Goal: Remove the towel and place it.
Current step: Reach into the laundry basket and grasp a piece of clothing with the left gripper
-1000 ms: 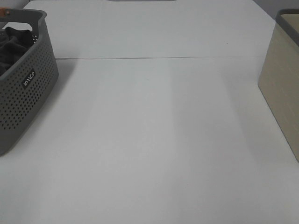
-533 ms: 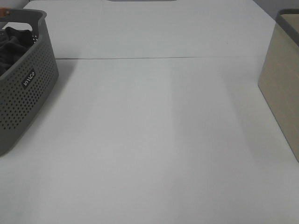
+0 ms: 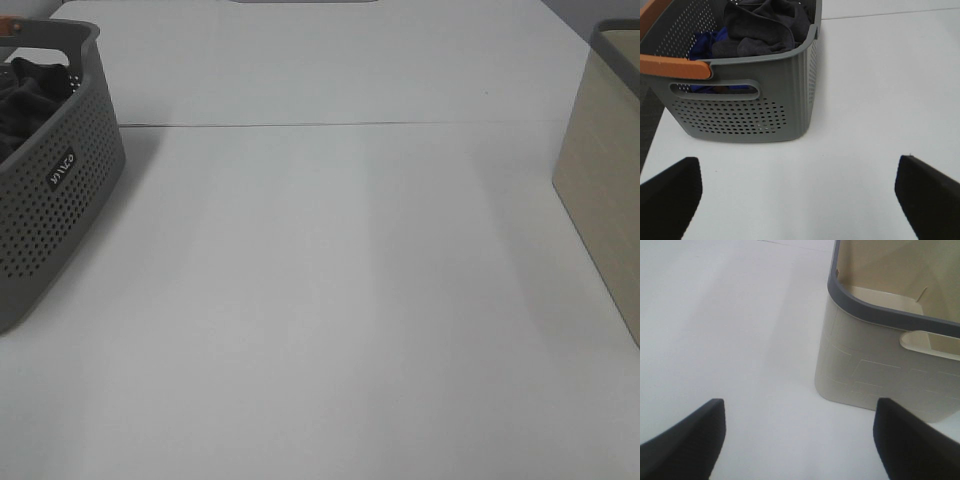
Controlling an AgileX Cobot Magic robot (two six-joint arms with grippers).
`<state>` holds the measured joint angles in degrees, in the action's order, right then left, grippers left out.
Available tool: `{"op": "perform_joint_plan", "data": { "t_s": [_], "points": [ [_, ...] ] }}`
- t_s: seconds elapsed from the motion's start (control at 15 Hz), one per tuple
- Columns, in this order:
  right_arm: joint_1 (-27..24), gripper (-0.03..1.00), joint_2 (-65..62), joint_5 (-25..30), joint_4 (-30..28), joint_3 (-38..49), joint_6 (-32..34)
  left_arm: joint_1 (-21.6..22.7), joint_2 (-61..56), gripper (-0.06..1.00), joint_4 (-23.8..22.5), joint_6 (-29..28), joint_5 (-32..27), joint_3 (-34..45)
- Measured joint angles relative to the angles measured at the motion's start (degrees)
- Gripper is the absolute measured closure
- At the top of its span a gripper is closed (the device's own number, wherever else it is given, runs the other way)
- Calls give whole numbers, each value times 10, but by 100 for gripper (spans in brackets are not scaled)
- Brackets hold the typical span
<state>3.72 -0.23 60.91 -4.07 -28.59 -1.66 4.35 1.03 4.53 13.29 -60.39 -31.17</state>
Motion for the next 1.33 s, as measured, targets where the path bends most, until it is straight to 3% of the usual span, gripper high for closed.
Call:
{"op": "perform_joint_plan", "data": {
  "t_s": [0.13,0.33,0.47,0.6,0.73,0.8,0.93,1.2,1.33],
  "points": [
    [0,18,0,0,0,0,0,0,107,-5,-8,172,-17,-81],
    [0,18,0,0,0,0,0,0,301,-5,-54,337,-33,-201],
    [0,18,0,0,0,0,0,0,413,-5,-99,386,-26,-269],
    [0,18,0,0,0,0,0,0,545,-5,-194,419,17,-339],
    [0,18,0,0,0,0,0,0,674,-5,-274,426,60,-399],
    [0,18,0,0,0,0,0,0,729,-5,-292,430,69,-427],
    [0,18,0,0,0,0,0,0,881,-5,-301,447,87,-509],
    [0,18,0,0,0,0,0,0,999,-5,-300,496,103,-540],
    [0,18,0,0,0,0,0,0,1045,-5,-300,511,144,-540]
  ]
}}
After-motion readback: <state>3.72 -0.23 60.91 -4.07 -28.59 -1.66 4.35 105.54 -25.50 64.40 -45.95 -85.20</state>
